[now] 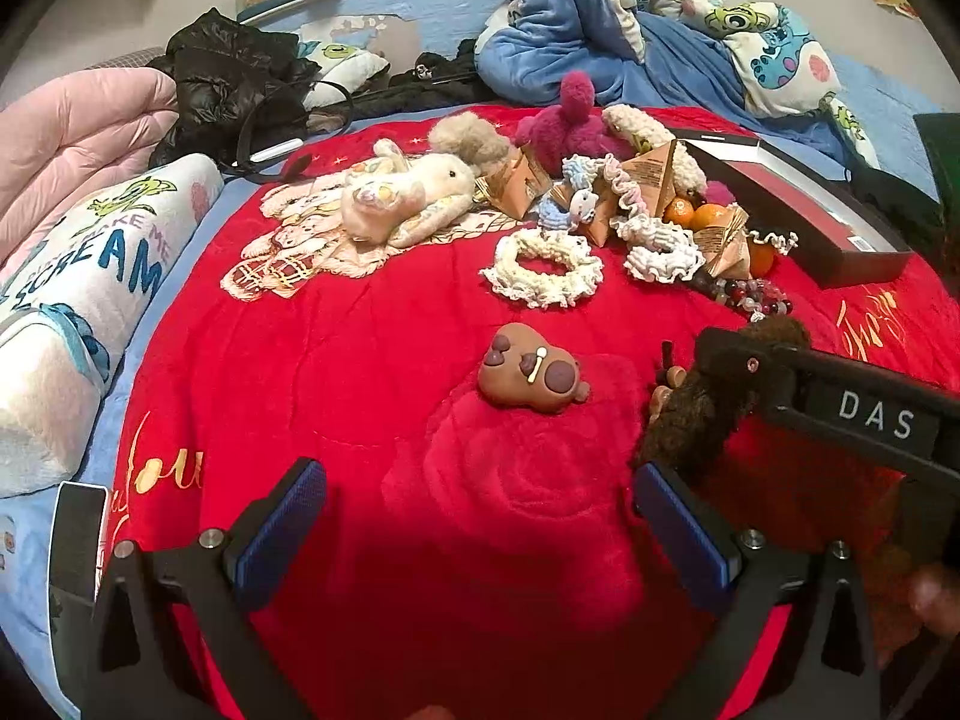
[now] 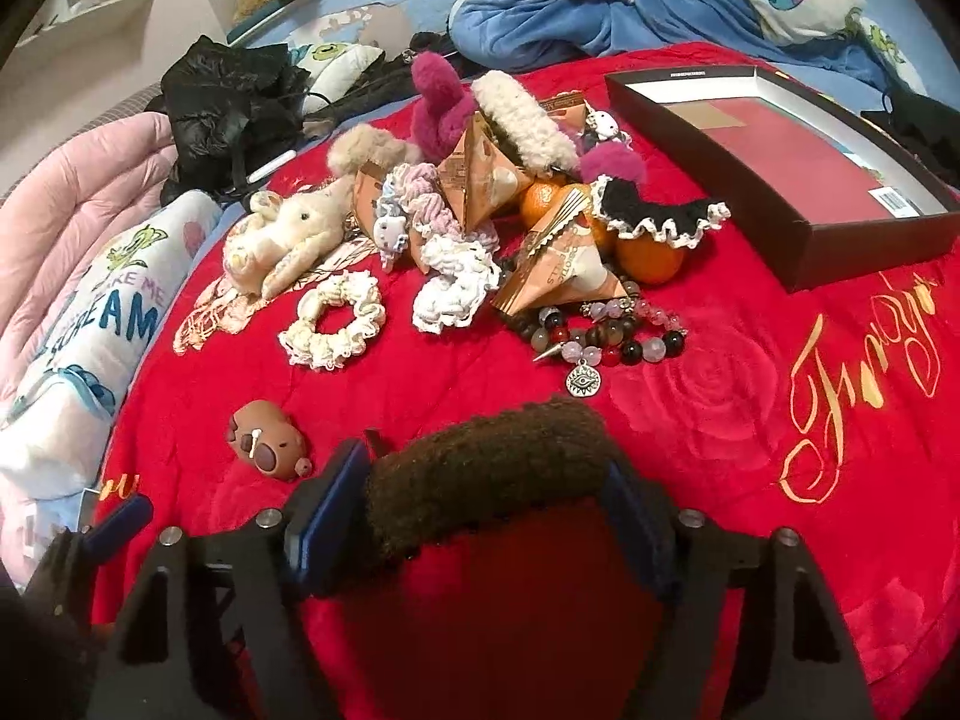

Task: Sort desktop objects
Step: 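Move the left tool to the brown figurine while the right tool holds the brown brush, then close the left tool on the brown figurine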

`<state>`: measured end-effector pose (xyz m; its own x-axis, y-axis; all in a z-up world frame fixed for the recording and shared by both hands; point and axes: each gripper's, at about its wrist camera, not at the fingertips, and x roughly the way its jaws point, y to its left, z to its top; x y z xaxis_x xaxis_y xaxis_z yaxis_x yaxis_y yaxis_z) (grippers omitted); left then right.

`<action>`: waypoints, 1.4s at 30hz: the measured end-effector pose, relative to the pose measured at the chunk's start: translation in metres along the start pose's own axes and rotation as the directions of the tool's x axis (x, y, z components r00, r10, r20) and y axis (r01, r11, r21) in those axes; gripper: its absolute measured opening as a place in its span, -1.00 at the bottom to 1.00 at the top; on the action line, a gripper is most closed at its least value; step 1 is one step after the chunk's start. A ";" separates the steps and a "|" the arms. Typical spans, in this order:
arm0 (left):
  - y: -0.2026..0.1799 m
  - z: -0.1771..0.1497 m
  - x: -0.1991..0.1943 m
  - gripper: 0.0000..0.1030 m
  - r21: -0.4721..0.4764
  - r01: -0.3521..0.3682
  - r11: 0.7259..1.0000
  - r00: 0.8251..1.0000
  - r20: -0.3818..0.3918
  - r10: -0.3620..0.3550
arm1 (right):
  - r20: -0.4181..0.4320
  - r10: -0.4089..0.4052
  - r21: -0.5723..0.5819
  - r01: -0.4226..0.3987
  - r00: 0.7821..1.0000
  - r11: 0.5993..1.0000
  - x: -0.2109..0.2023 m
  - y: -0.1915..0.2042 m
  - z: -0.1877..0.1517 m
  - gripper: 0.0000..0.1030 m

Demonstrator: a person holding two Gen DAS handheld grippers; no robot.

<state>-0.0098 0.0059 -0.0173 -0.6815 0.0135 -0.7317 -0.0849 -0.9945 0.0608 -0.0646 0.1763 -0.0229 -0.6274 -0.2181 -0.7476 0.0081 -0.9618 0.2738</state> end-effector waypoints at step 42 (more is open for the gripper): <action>0.006 0.034 0.065 1.00 -0.076 0.009 0.997 0.993 -0.114 -0.017 | -0.021 0.044 0.033 -0.043 0.999 0.999 0.002 -0.005 -0.005 0.36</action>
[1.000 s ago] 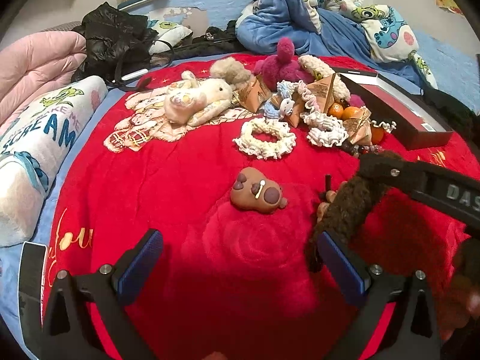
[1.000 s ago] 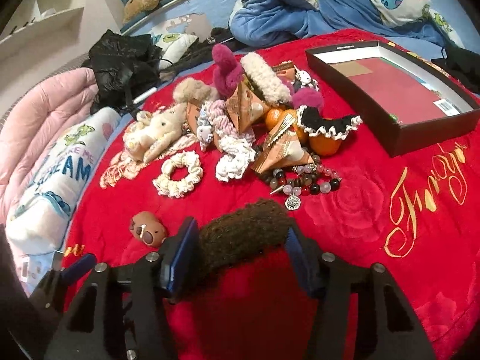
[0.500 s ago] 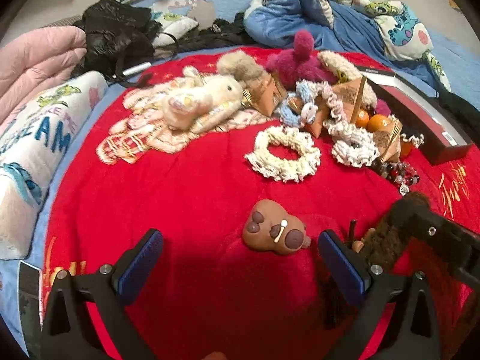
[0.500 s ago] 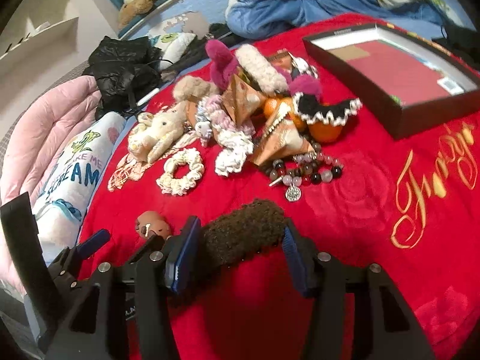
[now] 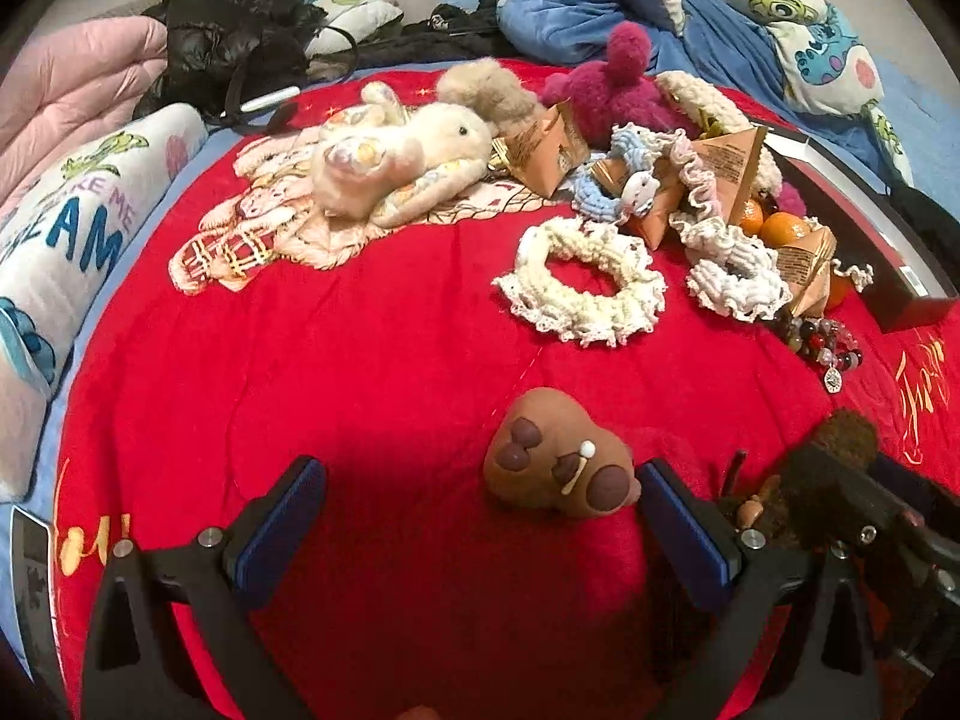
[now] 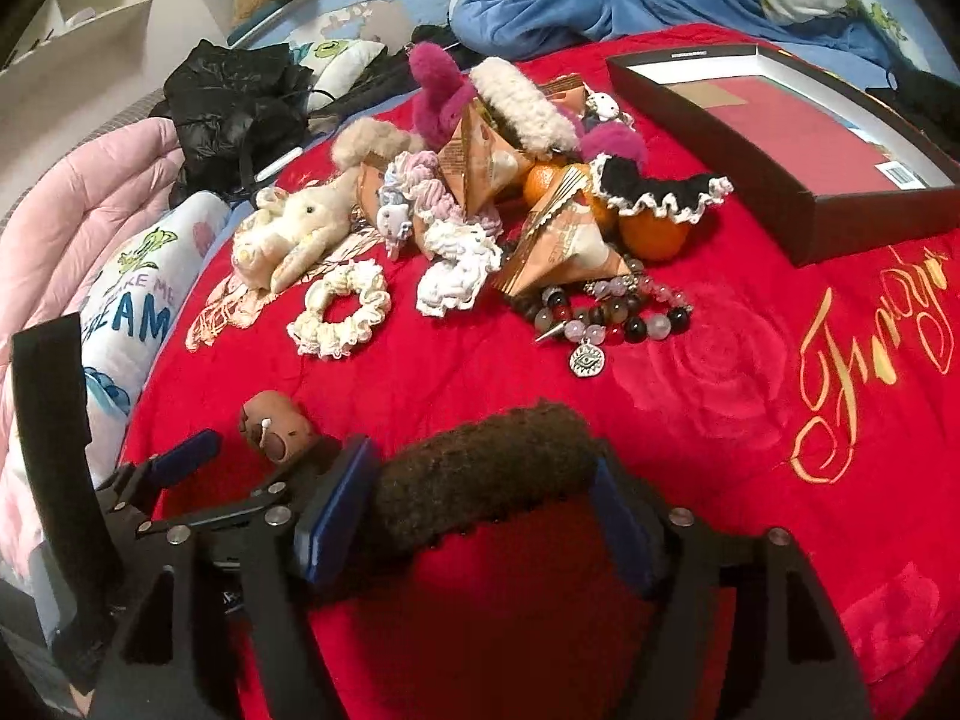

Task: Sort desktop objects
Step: 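Close the left tool on the brown figurine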

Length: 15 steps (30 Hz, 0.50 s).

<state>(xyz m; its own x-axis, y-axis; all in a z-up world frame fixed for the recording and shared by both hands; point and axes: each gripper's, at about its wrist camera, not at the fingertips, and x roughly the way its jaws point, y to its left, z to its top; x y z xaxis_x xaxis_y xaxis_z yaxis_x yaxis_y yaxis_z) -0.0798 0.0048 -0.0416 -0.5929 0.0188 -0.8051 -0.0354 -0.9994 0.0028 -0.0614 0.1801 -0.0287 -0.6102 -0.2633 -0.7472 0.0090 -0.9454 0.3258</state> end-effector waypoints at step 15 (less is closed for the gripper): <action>0.000 -0.004 0.001 0.92 -0.006 0.012 1.000 1.000 0.022 -0.012 | 0.013 0.029 0.123 -0.031 0.999 0.992 0.001 -0.005 -0.009 0.29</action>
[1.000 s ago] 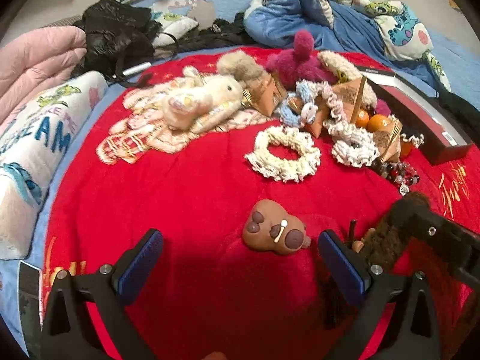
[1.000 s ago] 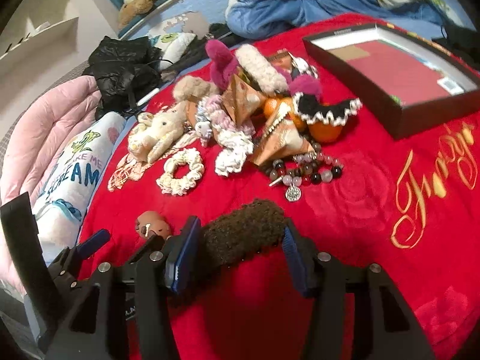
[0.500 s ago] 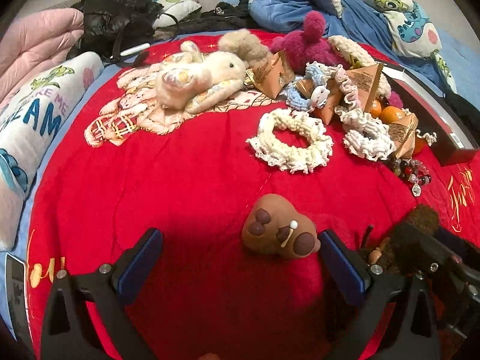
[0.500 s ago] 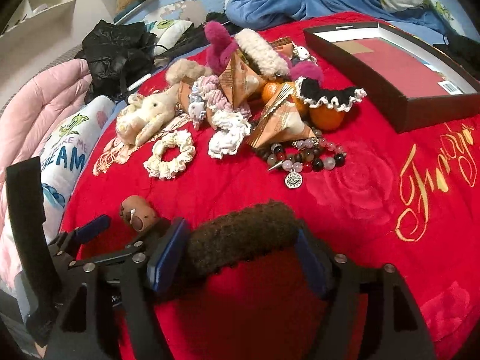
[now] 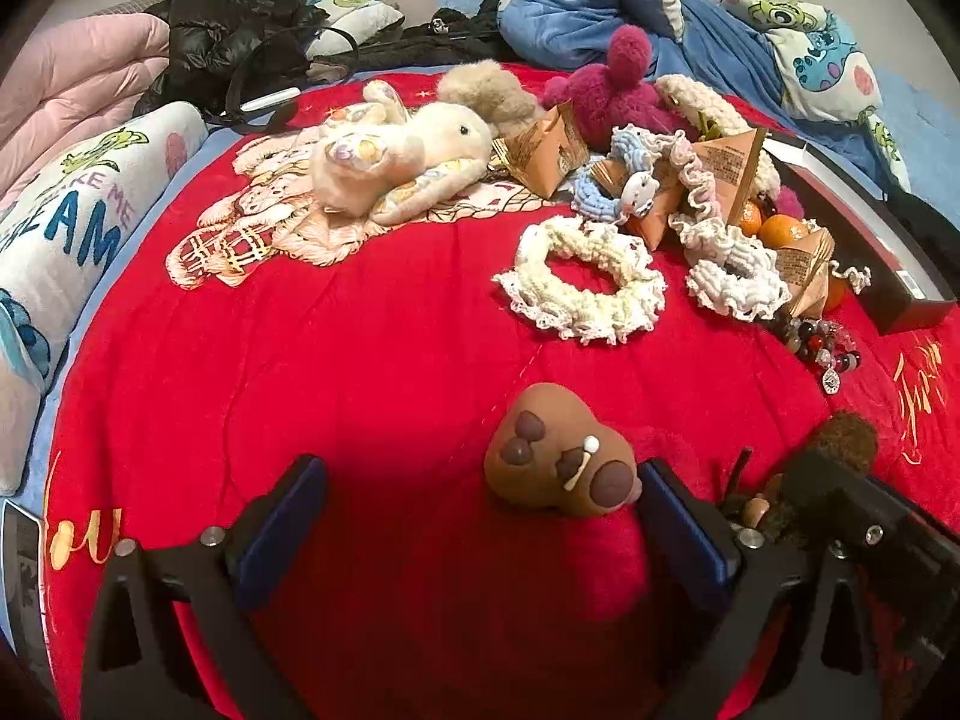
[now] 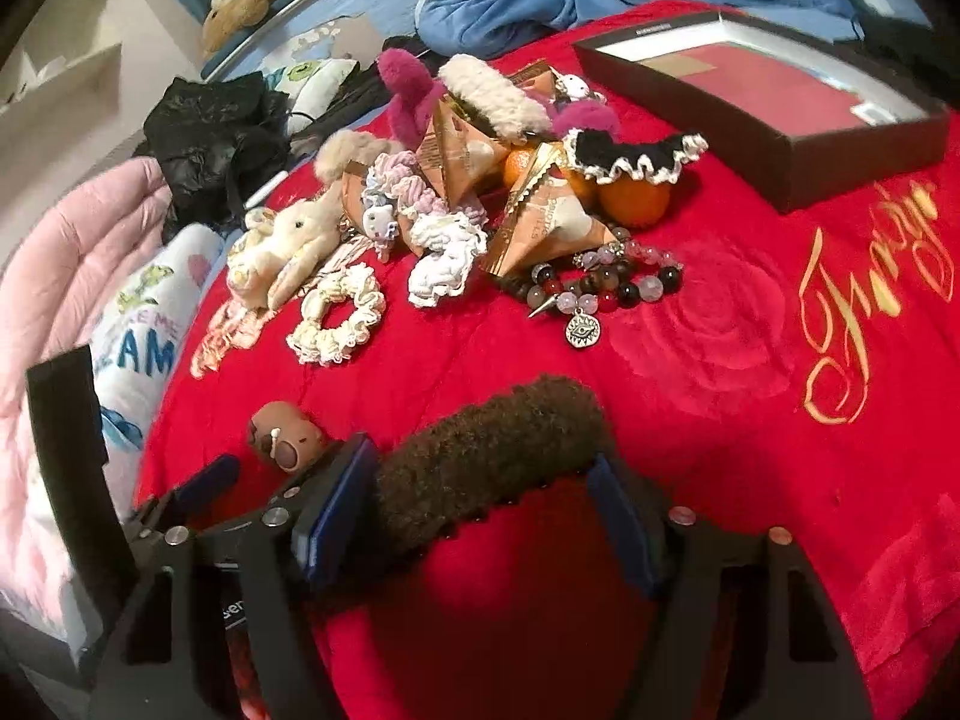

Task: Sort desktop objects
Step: 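Close the left tool on the brown figurine, then carry the figurine with the left tool while the right tool carries the brush to the black box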

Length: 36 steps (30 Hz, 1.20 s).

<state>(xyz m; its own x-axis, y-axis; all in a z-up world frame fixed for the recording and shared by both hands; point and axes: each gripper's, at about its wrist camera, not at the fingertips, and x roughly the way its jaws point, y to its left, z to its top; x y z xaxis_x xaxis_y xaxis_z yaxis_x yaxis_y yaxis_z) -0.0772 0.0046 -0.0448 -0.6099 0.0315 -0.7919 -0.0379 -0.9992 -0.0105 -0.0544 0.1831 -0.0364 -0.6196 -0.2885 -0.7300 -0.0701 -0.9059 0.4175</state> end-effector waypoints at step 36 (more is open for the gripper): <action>0.018 -0.016 -0.047 -0.82 -0.037 0.067 0.997 0.990 0.125 -0.062 | 0.234 0.150 -0.067 -0.138 0.961 0.988 -0.077 0.001 0.015 -0.40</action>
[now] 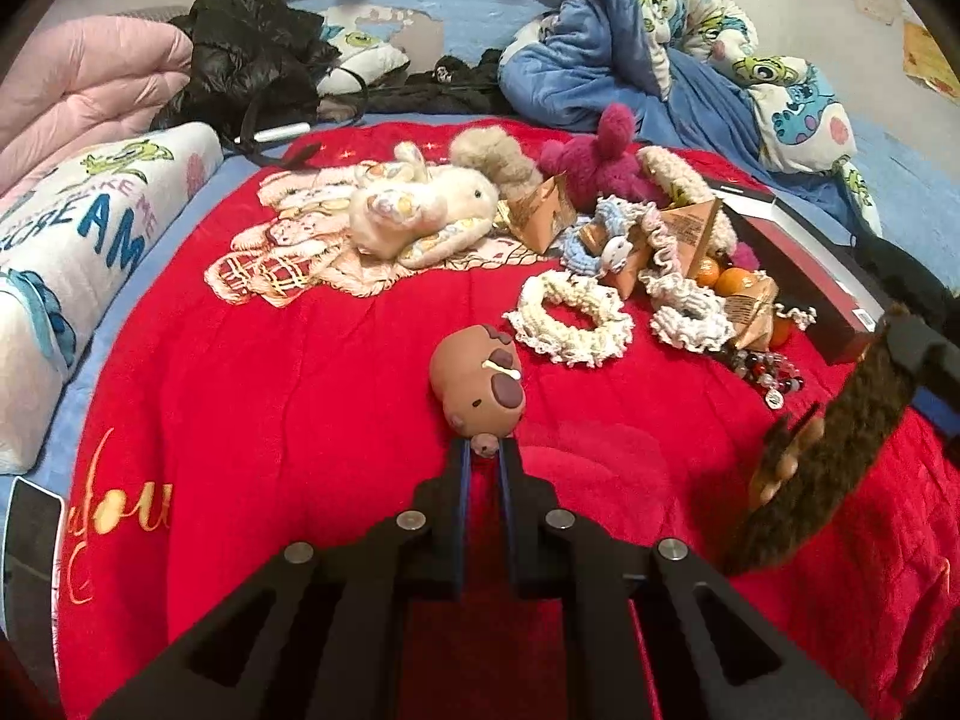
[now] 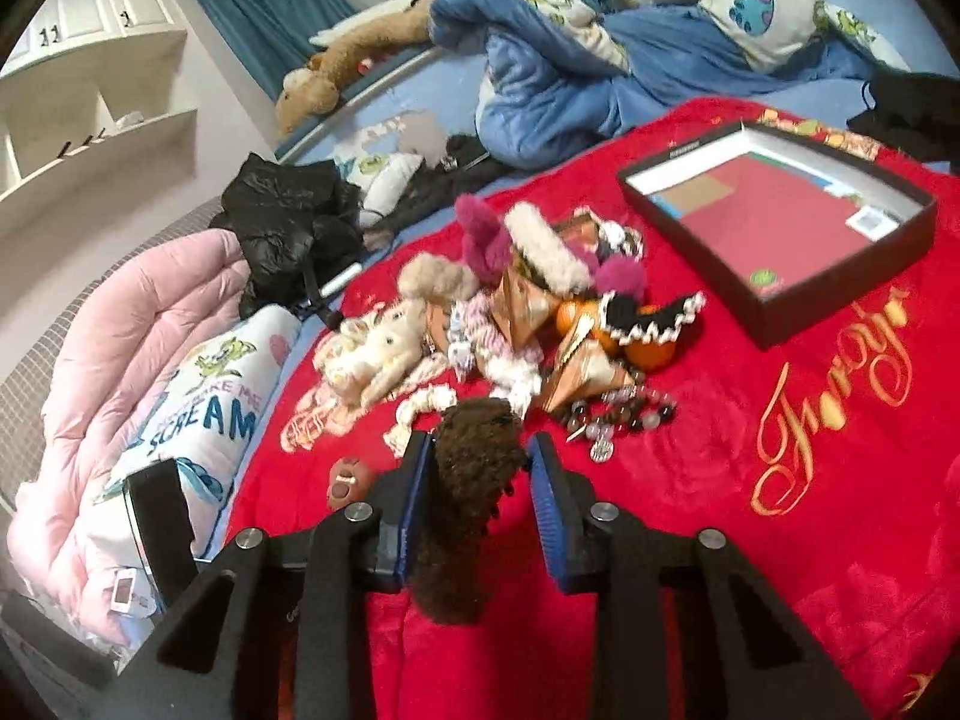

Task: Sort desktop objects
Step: 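Carry the figurine with the left tool while the right tool carries the brush to the black box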

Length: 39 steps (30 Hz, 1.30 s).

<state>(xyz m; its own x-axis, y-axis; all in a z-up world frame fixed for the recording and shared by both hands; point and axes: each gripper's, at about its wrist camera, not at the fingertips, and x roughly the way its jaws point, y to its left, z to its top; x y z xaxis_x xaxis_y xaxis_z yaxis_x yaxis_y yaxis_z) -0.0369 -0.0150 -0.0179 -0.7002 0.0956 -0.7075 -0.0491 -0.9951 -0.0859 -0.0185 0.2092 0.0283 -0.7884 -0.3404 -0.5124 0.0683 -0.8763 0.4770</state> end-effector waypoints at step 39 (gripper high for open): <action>-0.232 0.009 -0.033 -1.00 0.234 0.333 0.913 0.941 -0.032 -0.336 | 0.237 -0.314 0.066 0.307 0.919 0.949 -0.144 -0.134 0.075 -0.45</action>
<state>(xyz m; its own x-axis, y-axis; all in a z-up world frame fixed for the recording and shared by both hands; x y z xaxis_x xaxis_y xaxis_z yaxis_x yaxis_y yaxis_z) -0.0087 0.2123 0.0319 -0.6201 0.4248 -0.6596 -0.4451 -0.8828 -0.1501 0.0407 0.4015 0.0915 -0.8912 0.0431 -0.4515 -0.2178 -0.9139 0.3426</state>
